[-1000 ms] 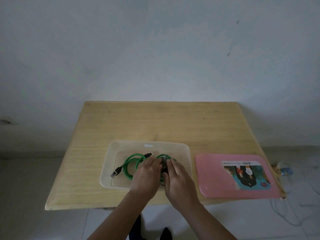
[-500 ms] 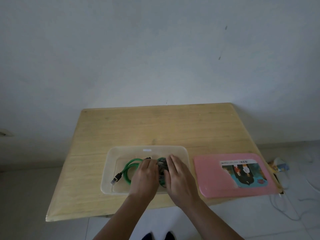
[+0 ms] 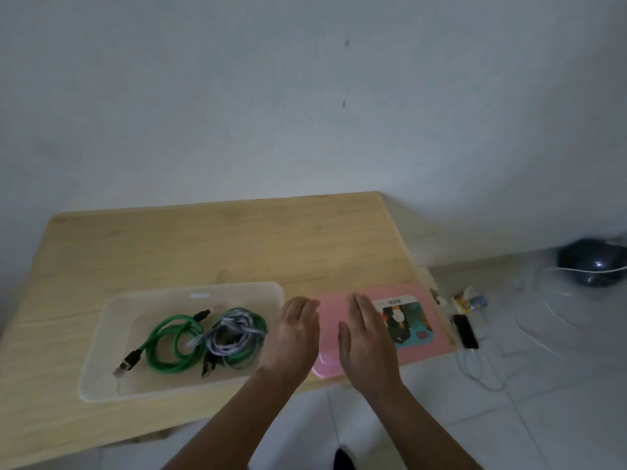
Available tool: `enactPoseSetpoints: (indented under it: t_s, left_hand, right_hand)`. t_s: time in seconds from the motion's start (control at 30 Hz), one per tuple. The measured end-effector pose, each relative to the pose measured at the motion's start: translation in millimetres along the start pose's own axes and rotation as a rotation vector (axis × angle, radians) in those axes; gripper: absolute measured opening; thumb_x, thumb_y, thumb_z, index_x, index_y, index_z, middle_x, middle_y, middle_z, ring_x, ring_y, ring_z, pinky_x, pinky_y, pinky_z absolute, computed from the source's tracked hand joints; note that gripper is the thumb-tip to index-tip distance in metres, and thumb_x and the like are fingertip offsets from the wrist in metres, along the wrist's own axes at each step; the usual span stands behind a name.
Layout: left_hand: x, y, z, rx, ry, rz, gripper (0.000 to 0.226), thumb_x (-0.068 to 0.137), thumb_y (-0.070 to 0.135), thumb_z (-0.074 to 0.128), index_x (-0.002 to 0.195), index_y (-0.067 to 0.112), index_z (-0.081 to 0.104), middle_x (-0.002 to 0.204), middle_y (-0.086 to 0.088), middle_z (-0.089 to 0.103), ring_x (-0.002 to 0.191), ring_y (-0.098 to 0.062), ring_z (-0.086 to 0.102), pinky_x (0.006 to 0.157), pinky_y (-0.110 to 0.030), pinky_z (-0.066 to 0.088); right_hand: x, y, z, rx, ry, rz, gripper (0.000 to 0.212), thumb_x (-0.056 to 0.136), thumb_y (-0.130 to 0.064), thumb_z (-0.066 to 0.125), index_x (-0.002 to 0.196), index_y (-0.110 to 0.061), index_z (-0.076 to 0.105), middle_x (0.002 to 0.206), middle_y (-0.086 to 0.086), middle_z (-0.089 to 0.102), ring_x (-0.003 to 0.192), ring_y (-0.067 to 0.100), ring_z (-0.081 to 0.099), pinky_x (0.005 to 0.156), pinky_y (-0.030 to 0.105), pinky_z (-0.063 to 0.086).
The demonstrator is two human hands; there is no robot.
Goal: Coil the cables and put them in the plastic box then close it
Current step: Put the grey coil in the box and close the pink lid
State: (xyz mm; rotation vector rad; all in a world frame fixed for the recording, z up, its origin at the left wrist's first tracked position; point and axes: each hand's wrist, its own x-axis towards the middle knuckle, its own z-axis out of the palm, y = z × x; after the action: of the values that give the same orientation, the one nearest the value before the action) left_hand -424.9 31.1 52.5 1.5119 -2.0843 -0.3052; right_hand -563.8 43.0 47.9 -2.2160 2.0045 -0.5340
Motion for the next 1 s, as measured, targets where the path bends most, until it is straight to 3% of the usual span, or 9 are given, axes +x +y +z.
enactPoseSetpoints:
  t_s: [0.07, 0.13, 0.2, 0.23, 0.33, 0.47, 0.73, 1.0]
  left_hand:
    - [-2.1, 16.8, 23.7, -0.037, 0.022, -0.052, 0.021, 0.077, -0.005, 0.069, 0.098, -0.002, 0.066, 0.094, -0.017, 0.068, 0.083, -0.028, 0.066, 0.064, -0.028, 0.056]
    - [-6.3, 31.6, 46.3, -0.069, 0.023, -0.144, 0.022, 0.075, -0.008, 0.069, 0.097, -0.003, 0.065, 0.091, -0.018, 0.067, 0.079, -0.029, 0.066, 0.060, -0.031, 0.056]
    - [-10.8, 37.3, 67.1, -0.059, 0.010, -0.247, 0.026, 0.075, -0.010, 0.066, 0.101, -0.006, 0.062, 0.095, -0.021, 0.065, 0.083, -0.035, 0.065, 0.058, -0.037, 0.057]
    - [-12.8, 37.4, 75.7, -0.034, 0.006, -0.303, 0.030, 0.074, -0.012, 0.066, 0.103, -0.009, 0.060, 0.098, -0.024, 0.064, 0.086, -0.038, 0.064, 0.059, -0.041, 0.058]
    - [-20.3, 35.8, 95.0, 0.050, 0.023, -0.415, 0.041, 0.069, -0.019, 0.067, 0.108, -0.018, 0.054, 0.106, -0.036, 0.058, 0.096, -0.051, 0.059, 0.073, -0.054, 0.056]
    - [-27.4, 31.7, 111.7, 0.093, 0.042, -0.457, 0.044, 0.077, -0.011, 0.059, 0.118, -0.021, 0.048, 0.115, -0.046, 0.050, 0.105, -0.059, 0.051, 0.084, -0.064, 0.048]
    - [-23.2, 43.5, 119.6, 0.029, 0.107, -0.544, 0.042, 0.081, -0.012, 0.061, 0.119, -0.020, 0.048, 0.120, -0.043, 0.049, 0.109, -0.056, 0.050, 0.092, -0.060, 0.042]
    - [-39.2, 74.5, 128.3, -0.078, 0.141, -0.552, 0.042, 0.089, -0.001, 0.055, 0.129, -0.008, 0.046, 0.134, -0.033, 0.044, 0.118, -0.048, 0.044, 0.098, -0.051, 0.039]
  right_hand:
    - [-3.7, 35.4, -2.6, -0.018, -0.031, 0.020, 0.053, 0.097, -0.031, 0.026, 0.123, 0.005, 0.055, 0.125, 0.023, 0.060, 0.118, 0.036, 0.055, 0.092, 0.047, 0.051]
    - [-5.9, 72.8, -2.9, -0.043, -0.035, 0.033, 0.043, 0.095, -0.023, 0.043, 0.125, 0.006, 0.053, 0.127, 0.024, 0.057, 0.119, 0.038, 0.054, 0.093, 0.048, 0.047]
    - [-4.4, 107.5, -1.5, -0.069, -0.061, 0.039, 0.046, 0.085, -0.014, 0.062, 0.125, 0.007, 0.052, 0.127, 0.026, 0.057, 0.117, 0.039, 0.054, 0.093, 0.049, 0.046]
    - [-3.3, 121.6, -1.5, -0.081, -0.071, 0.044, 0.046, 0.084, -0.014, 0.063, 0.123, 0.008, 0.053, 0.125, 0.026, 0.058, 0.116, 0.039, 0.056, 0.093, 0.048, 0.047]
    - [0.1, 154.7, 1.3, -0.098, -0.092, 0.067, 0.050, 0.087, -0.025, 0.045, 0.120, 0.011, 0.054, 0.123, 0.028, 0.059, 0.113, 0.040, 0.058, 0.091, 0.050, 0.049]
    - [1.5, 177.5, 11.0, -0.072, -0.087, 0.106, 0.050, 0.084, -0.017, 0.062, 0.123, 0.011, 0.051, 0.128, 0.029, 0.054, 0.117, 0.041, 0.054, 0.091, 0.051, 0.048]
    - [-7.3, 184.8, 17.4, 0.064, -0.029, 0.139, 0.053, 0.085, -0.012, 0.064, 0.128, 0.012, 0.046, 0.134, 0.032, 0.046, 0.126, 0.045, 0.043, 0.097, 0.055, 0.045]
    - [-31.6, 206.1, 11.7, 0.124, 0.047, 0.246, 0.051, 0.081, -0.012, 0.070, 0.125, 0.006, 0.052, 0.129, 0.034, 0.049, 0.117, 0.049, 0.047, 0.091, 0.056, 0.047]
